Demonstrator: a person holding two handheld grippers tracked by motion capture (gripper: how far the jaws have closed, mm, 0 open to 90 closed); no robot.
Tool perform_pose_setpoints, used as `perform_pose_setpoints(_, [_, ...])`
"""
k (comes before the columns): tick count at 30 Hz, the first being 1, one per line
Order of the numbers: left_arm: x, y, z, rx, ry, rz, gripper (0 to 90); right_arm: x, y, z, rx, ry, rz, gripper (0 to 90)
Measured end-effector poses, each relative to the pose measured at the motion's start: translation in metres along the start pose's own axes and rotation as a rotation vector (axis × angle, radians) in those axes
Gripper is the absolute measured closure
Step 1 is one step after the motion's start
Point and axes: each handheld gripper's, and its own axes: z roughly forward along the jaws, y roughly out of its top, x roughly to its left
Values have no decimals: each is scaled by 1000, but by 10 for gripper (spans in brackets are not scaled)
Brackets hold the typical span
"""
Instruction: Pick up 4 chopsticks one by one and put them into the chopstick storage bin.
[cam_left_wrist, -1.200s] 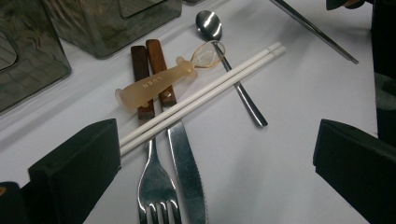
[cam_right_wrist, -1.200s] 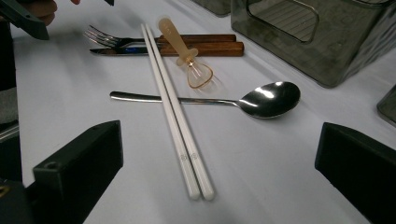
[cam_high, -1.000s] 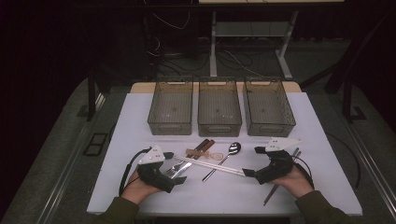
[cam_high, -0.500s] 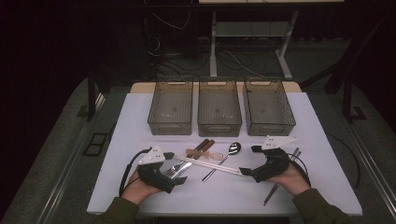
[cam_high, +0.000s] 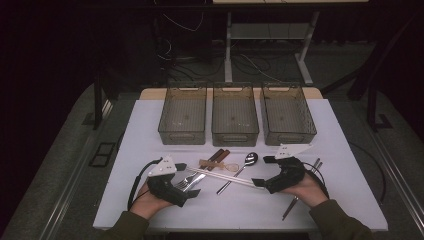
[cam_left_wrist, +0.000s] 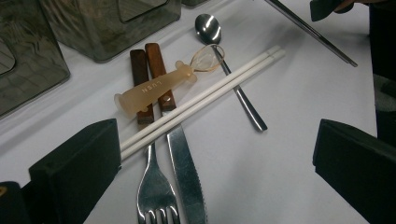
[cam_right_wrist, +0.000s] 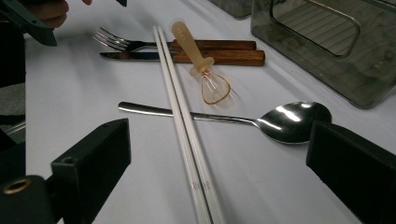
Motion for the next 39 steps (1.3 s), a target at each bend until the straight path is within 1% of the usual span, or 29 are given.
perform_pose_setpoints(3, [0, 0, 0, 0, 0, 1, 0, 1, 2, 2, 8, 8, -3, 66])
perform_pose_setpoints(13, [-1, 0, 0, -2, -2, 2, 0, 1, 6, 9, 8, 29, -11, 80])
perform_pose_setpoints(17, [-1, 0, 0, -2, -1, 1, 0, 2, 9, 14, 8, 39, -14, 80])
perform_pose_setpoints(27, [-2, 1, 0, 8, -2, 7, 0, 1, 17, 27, 30, 63, -15, 83])
perform_pose_setpoints(30, [-2, 1, 0, 9, -2, 6, 0, 1, 19, 32, 38, 64, -17, 83])
perform_pose_setpoints(34, [-2, 0, 0, 4, -3, 7, 0, 1, 21, 36, 42, 54, -16, 84])
perform_pose_setpoints(35, [-2, 1, 0, 5, -3, 7, 0, 1, 21, 37, 46, 51, -13, 94])
perform_pose_setpoints(36, [-2, 0, 0, 5, -3, 7, 0, 0, 21, 36, 48, 58, -17, 191])
perform_pose_setpoints(37, [-2, 0, 0, 6, -4, 7, 0, 0, 21, 36, 44, 78, -23, 210])
perform_pose_setpoints(39, [-2, 1, 0, 9, -5, 7, 0, 0, 21, 36, 49, 75, -25, 222])
